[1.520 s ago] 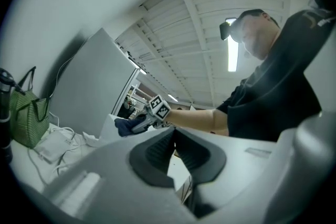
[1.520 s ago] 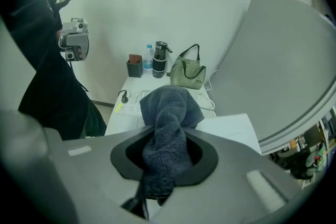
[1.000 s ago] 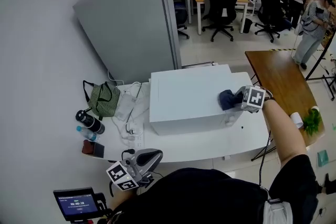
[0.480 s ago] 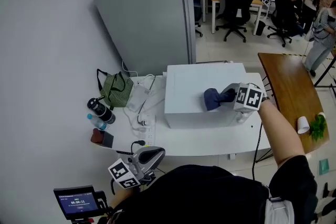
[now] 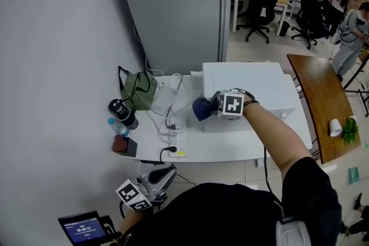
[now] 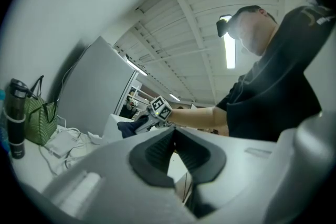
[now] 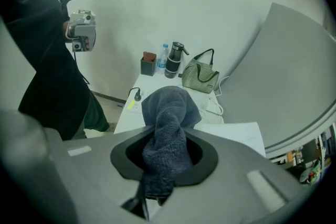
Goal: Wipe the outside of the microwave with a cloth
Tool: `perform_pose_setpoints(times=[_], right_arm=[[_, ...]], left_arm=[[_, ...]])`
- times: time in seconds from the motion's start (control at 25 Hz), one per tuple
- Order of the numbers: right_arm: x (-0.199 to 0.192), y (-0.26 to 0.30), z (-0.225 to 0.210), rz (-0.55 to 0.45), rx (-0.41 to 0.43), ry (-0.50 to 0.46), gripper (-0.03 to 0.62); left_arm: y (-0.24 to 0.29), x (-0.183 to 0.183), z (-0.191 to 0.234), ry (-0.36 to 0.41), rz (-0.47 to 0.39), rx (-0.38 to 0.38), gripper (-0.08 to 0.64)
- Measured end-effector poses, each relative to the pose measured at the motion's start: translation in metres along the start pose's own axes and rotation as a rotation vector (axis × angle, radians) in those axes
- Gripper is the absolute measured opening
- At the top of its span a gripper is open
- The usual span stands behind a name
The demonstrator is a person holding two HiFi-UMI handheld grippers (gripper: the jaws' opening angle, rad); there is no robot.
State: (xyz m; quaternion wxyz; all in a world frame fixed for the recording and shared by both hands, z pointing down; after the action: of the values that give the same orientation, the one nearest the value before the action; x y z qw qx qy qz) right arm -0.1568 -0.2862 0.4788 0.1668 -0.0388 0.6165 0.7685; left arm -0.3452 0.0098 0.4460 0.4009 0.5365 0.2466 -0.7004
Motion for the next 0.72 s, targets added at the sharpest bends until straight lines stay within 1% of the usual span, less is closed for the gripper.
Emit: perform_pose_setpoints(times=[0.04, 0.12, 0.16, 0.24, 0.28, 0.4, 0.44, 0.52, 0.64, 0.68, 0.72], right_arm=[[-0.013, -0.005, 0.003, 0.015, -0.001, -0.005, 0.072], [-0.051, -0.015, 0.012, 0.047, 0.016, 0.007, 0.072], [-0.075, -0.021, 0.017, 0.062, 0.016, 0.018, 0.072], [-0.133, -0.039, 0.023, 0.094, -0.016, 0.043, 0.074], [-0.165, -0.047, 0.027, 0.107, -0.022, 0.065, 0.074], [-0.266, -0.068, 0.045, 0.145, 0.009, 0.180, 0.074], [-0.298, -0.075, 0.049, 0.152, 0.005, 0.218, 0.074], [-0.352, -0.088, 0.054, 0.153, -0.035, 0.281, 0.074], [-0.409, -0.099, 0.060, 0.207, -0.078, 0.336, 0.074], [-0.419, -0.102, 0.062, 0.209, -0.092, 0.353, 0.074], [-0.422, -0.105, 0.064, 0.176, -0.107, 0.379, 0.074]], left_arm=[[0.004, 0.001, -0.003, 0.008, 0.004, -0.005, 0.003], [0.020, 0.002, -0.012, 0.025, 0.018, -0.020, 0.003], [0.031, 0.002, -0.019, 0.033, 0.024, -0.029, 0.003], [0.060, 0.002, -0.034, 0.047, 0.031, -0.052, 0.003], [0.078, 0.001, -0.042, 0.052, 0.032, -0.065, 0.003], [0.133, -0.003, -0.071, 0.045, 0.033, -0.110, 0.003], [0.150, -0.004, -0.081, 0.043, 0.034, -0.126, 0.003], [0.179, -0.008, -0.099, 0.046, 0.048, -0.152, 0.003], [0.203, -0.012, -0.117, 0.057, 0.087, -0.159, 0.003], [0.204, -0.012, -0.119, 0.057, 0.097, -0.150, 0.003], [0.202, -0.012, -0.120, 0.053, 0.102, -0.138, 0.003]])
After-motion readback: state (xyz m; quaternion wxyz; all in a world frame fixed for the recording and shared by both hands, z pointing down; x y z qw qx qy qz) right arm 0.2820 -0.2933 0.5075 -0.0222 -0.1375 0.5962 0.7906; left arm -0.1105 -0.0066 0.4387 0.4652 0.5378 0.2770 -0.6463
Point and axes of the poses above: the fingertips, and each gripper's own axes: y forward along the fingers, z to its left, x out of its top, the point moved 9 cm from there along -y, backward along the fingers, and after that the axes turned 12 degrees about z, right-handed, at the moved point
